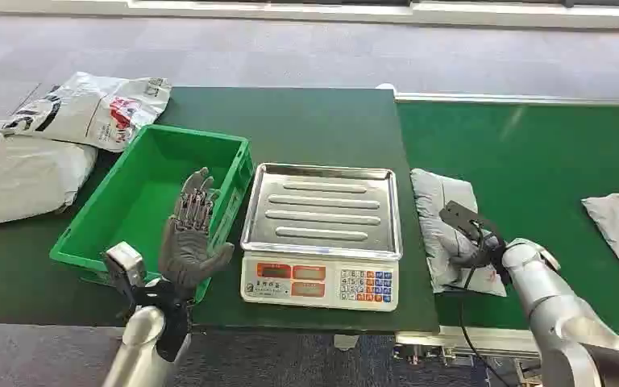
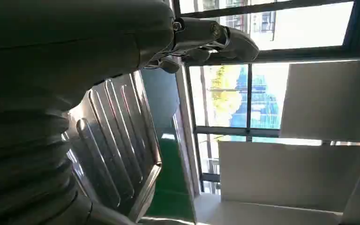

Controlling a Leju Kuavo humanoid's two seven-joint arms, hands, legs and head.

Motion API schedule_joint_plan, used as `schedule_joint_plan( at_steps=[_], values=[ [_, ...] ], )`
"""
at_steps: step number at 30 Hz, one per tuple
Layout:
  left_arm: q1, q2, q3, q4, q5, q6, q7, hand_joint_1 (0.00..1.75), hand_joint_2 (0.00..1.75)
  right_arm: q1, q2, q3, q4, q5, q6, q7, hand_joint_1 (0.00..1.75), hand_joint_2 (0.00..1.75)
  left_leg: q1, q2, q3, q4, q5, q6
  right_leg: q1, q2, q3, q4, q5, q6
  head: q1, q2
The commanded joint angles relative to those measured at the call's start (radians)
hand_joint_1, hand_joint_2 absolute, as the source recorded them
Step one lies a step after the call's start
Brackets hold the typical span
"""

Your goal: Moved the parcel from conveyor to table for the left to box.

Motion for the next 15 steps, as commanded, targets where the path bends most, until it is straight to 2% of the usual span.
schedule_joint_plan(
  at_steps=[1,8,12,15],
  values=[
    [0.006,0.028,-0.014,0.001,-0.001,0.005,0.007,0.0,1.75,-0.018,0.017,0.024,0.049,-0.012,-0.034,-0.009,1.75,1.75,0.0,0.001,0.001,-0.001,0.0,0.0,0.0,0.001,0.001,-0.001,0.0,-0.001,0.0,0.0],
    [0.035,0.034,-0.007,-0.025,-0.005,0.01,0.006,0.0,1.75,-0.015,0.025,-0.015,0.033,-0.036,-0.132,-0.027,1.75,1.75,0.0,0.0,0.001,-0.001,0.0,-0.001,0.001,0.001,0.001,-0.001,0.0,-0.001,0.0,0.0],
    [0.056,0.037,-0.003,-0.045,-0.009,0.019,0.002,0.0,1.75,-0.016,0.039,-0.071,0.011,-0.081,-0.252,-0.063,1.75,1.75,0.0,0.001,0.001,-0.002,0.0,0.0,0.0,0.002,0.001,-0.002,0.0,-0.002,0.0,0.0],
    [0.073,0.037,0.0,-0.061,-0.011,0.028,-0.002,0.0,1.75,-0.015,0.05,-0.144,-0.013,-0.152,-0.364,-0.135,1.75,1.75,0.0,0.001,0.0,-0.001,0.0,0.0,0.0,0.001,-0.001,-0.001,0.0,-0.001,0.0,0.0]
  ],
)
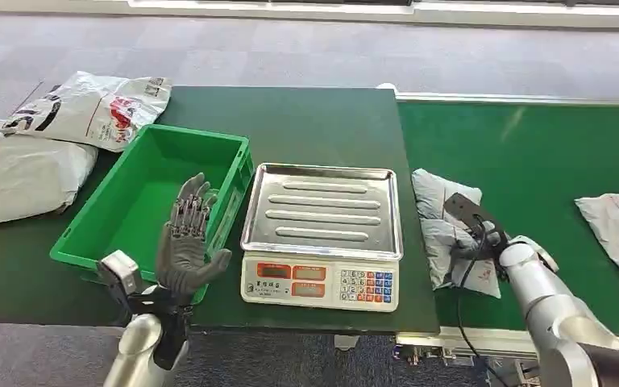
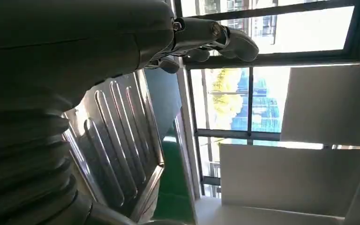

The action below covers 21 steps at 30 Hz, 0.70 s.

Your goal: Moved the parcel from conveyor to table for the left to box.

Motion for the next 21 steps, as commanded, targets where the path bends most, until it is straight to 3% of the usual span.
schedule_joint_plan(
  at_steps=[1,3,8,12,16,21],
  values=[
    [0.029,0.036,0.0,-0.02,-0.006,0.018,-0.004,0.0,1.75,-0.016,0.041,-0.155,-0.023,-0.118,-0.198,-0.106,1.75,1.75,0.0,0.002,0.001,-0.001,0.0,0.0,0.001,0.003,0.001,-0.001,0.001,-0.001,0.0,0.0],
    [0.038,0.035,0.002,-0.029,-0.008,0.025,-0.008,0.0,1.75,-0.01,0.048,-0.238,-0.053,-0.214,-0.306,-0.218,1.75,1.75,0.0,0.001,-0.001,0.0,0.0,0.0,0.0,0.001,-0.001,0.0,0.0,-0.001,0.0,0.0],
    [0.039,0.032,0.001,-0.031,-0.009,0.032,-0.011,0.0,1.75,-0.007,0.042,-0.313,-0.099,-0.333,-0.368,-0.347,1.75,1.75,0.0,-0.001,-0.002,-0.001,0.0,0.0,0.0,0.0,-0.002,-0.001,0.0,-0.001,0.0,0.0],
    [0.027,0.029,-0.001,-0.029,-0.01,0.035,-0.012,0.0,1.75,-0.009,0.05,-0.372,-0.177,-0.484,-0.447,-0.51,1.75,1.75,0.0,0.0,-0.002,0.0,0.0,0.0,0.0,0.0,-0.003,0.0,0.0,-0.001,0.0,0.0],
    [0.025,0.033,-0.004,-0.026,-0.012,0.04,-0.016,0.0,1.75,0.009,0.062,-0.359,-0.263,-0.568,-0.444,-0.552,1.75,1.75,0.0,0.001,0.0,-0.002,0.0,-0.001,0.001,0.002,-0.001,-0.002,0.001,-0.003,0.0,0.0],
    [0.024,0.033,-0.004,-0.025,-0.012,0.04,-0.016,0.0,1.75,0.007,0.064,-0.354,-0.267,-0.569,-0.447,-0.547,1.75,1.75,0.0,0.001,-0.002,-0.001,0.0,0.0,0.0,0.002,-0.003,0.0,0.001,-0.001,0.0,0.0]
  ],
)
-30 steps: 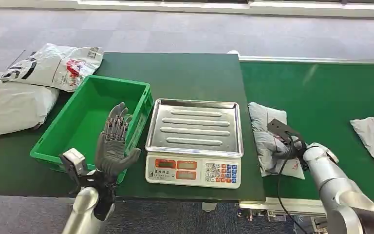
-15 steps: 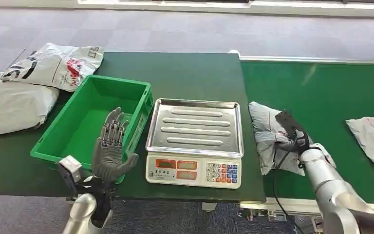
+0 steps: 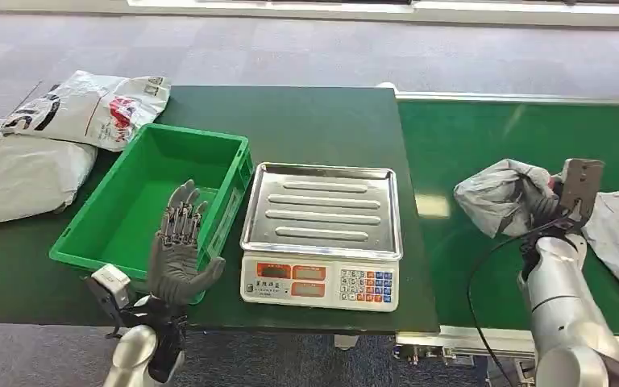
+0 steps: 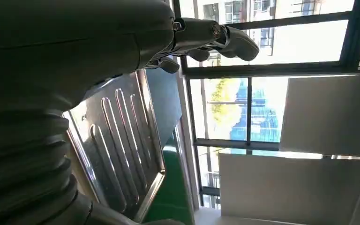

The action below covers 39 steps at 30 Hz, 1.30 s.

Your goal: Moved the parcel from conveyor to table for the left to box.

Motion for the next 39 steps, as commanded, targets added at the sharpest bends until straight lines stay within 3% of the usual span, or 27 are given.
schedule_joint_plan(
  at_steps=[1,3,8,11,19,26,27,29,35,38,39],
  values=[
    [-0.024,0.03,-0.004,0.028,-0.002,0.003,0.001,0.0,1.75,-0.025,0.036,-0.056,-0.07,-0.022,0.0,-0.003,1.75,1.75,0.0,0.002,0.001,-0.001,0.0,0.0,0.0,0.002,0.0,-0.001,0.001,-0.001,0.0,0.0],
    [-0.035,0.032,-0.004,0.034,-0.005,0.007,-0.007,0.0,1.75,-0.024,0.043,-0.022,-0.095,-0.048,0.012,-0.034,1.75,1.75,0.0,0.002,0.001,-0.001,0.0,-0.001,0.001,0.003,0.001,-0.001,0.0,-0.001,0.0,0.0],
    [-0.093,0.028,0.018,0.058,-0.008,0.013,-0.013,0.0,1.75,-0.136,0.13,0.138,-0.09,-0.045,0.11,0.059,1.75,1.75,-0.001,0.007,0.0,0.0,0.0,-0.001,0.0,0.008,-0.003,0.002,0.001,-0.002,0.0,0.0],
    [-0.118,0.027,0.027,0.067,-0.023,-0.003,-0.015,0.0,1.75,-0.187,0.176,0.208,-0.037,-0.097,0.26,0.157,1.75,1.75,-0.001,0.011,-0.001,0.0,0.0,-0.002,-0.001,0.012,-0.004,0.003,0.002,-0.002,0.0,0.0],
    [-0.118,0.023,0.031,0.069,-0.026,-0.007,-0.014,0.0,1.75,-0.177,0.159,0.222,-0.034,-0.116,0.263,0.145,1.75,1.75,0.001,0.0,-0.001,-0.001,0.004,-0.003,0.001,0.001,-0.002,0.001,0.001,-0.002,0.0,0.0],
    [-0.118,0.023,0.031,0.069,-0.026,-0.007,-0.014,0.0,1.75,-0.177,0.159,0.222,-0.034,-0.116,0.263,0.145,1.75,1.75,0.0,-0.001,-0.002,0.0,0.004,-0.003,0.0,0.001,-0.002,0.001,0.002,-0.002,0.0,0.0],
    [-0.124,0.024,0.03,0.068,-0.034,-0.011,-0.018,0.0,1.75,-0.196,0.17,0.247,-0.003,-0.137,0.378,0.191,1.75,1.75,0.001,0.0,-0.001,-0.001,0.004,-0.003,0.001,0.002,-0.002,0.0,0.002,-0.003,0.0,0.0],
    [-0.141,0.018,0.042,0.064,-0.037,-0.012,-0.017,0.0,1.75,-0.223,0.204,0.31,0.032,-0.106,0.445,0.226,1.75,1.75,0.0,0.001,-0.003,0.0,0.004,-0.003,0.0,0.003,-0.004,0.002,0.002,-0.003,0.0,0.0],
    [-0.162,0.01,0.094,0.044,-0.052,-0.008,0.0,0.0,1.75,-0.234,0.342,0.469,0.032,-0.021,0.48,0.198,1.75,1.75,0.001,0.014,-0.001,-0.001,0.003,-0.005,0.001,0.015,-0.006,0.002,0.004,-0.005,0.0,0.0],
    [-0.156,0.008,0.118,0.031,-0.064,-0.01,0.009,0.0,1.75,-0.22,0.364,0.523,0.017,-0.012,0.512,0.265,1.75,1.75,0.001,0.01,-0.001,-0.001,0.004,-0.005,0.004,0.011,-0.007,0.002,0.004,-0.006,0.0,0.0],
    [-0.153,0.01,0.127,0.027,-0.066,0.0,0.013,0.0,1.75,-0.232,0.371,0.548,0.055,0.002,0.545,0.333,1.75,1.75,0.002,0.011,0.0,-0.002,0.004,-0.006,0.005,0.012,-0.006,0.001,0.004,-0.006,0.0,0.0]
  ],
)
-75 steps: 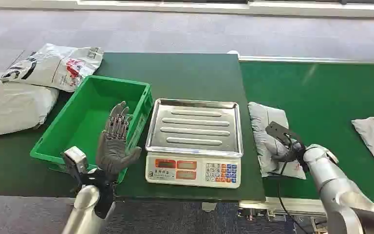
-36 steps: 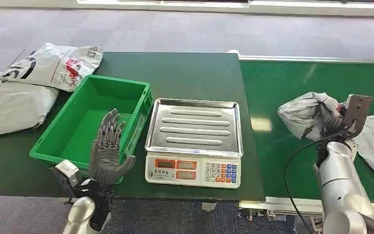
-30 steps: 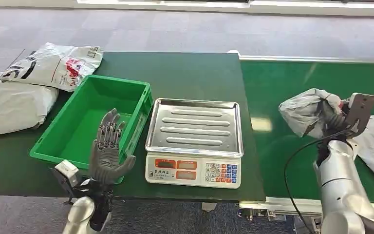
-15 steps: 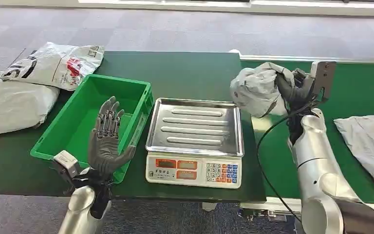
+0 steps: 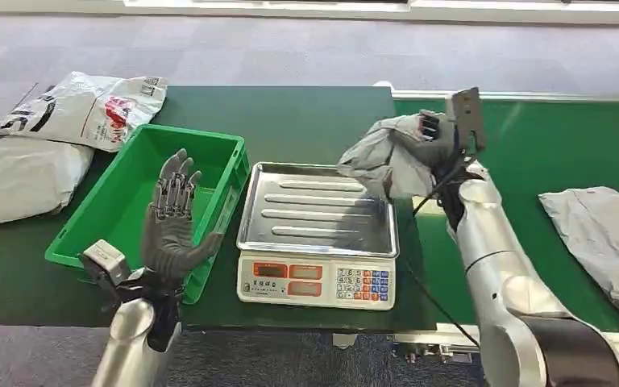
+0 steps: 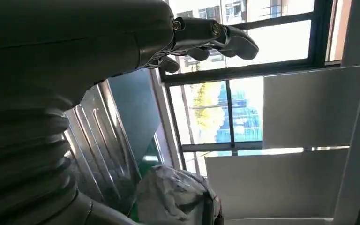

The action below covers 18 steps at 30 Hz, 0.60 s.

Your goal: Moved the parcel from conveyor to table for the left to box.

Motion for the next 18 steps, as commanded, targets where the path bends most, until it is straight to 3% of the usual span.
schedule_joint_plan(
  at_steps=[1,3,10,15,18],
  values=[
    [-0.024,0.014,0.098,0.003,-0.018,0.011,0.02,0.0,1.75,-0.071,0.116,0.222,0.123,0.033,0.066,0.145,1.75,1.75,0.001,0.003,0.002,-0.001,0.0,-0.001,0.001,0.003,0.001,0.0,0.0,-0.002,0.0,0.0],
    [-0.01,0.014,0.106,-0.015,-0.018,0.012,0.023,0.0,1.75,-0.066,0.127,0.234,0.166,0.041,0.057,0.162,1.75,1.75,0.002,0.003,0.003,-0.001,-0.001,-0.001,0.001,0.003,0.001,0.0,-0.001,-0.002,0.0,0.0],
    [0.027,0.01,0.131,-0.058,-0.019,0.027,0.026,0.0,1.75,-0.044,0.196,0.289,0.166,0.008,0.156,0.074,1.75,1.75,0.003,0.002,0.002,-0.002,-0.001,-0.001,0.0,0.002,0.002,-0.001,-0.001,-0.002,0.0,0.0],
    [0.025,-0.001,0.138,-0.069,-0.027,0.027,0.035,0.0,1.75,-0.031,0.196,0.51,0.127,-0.148,0.133,0.198,1.75,1.75,0.003,0.001,0.001,-0.002,-0.001,-0.001,0.001,0.0,0.001,0.0,-0.001,-0.003,0.0,0.0],
    [0.026,-0.005,0.144,-0.071,-0.03,0.027,0.041,0.0,1.75,-0.027,0.196,0.58,0.17,-0.196,0.128,0.197,1.75,1.75,0.003,0.001,0.001,-0.001,0.0,-0.001,0.0,0.0,0.001,0.0,-0.001,-0.002,0.0,0.0]
  ],
)
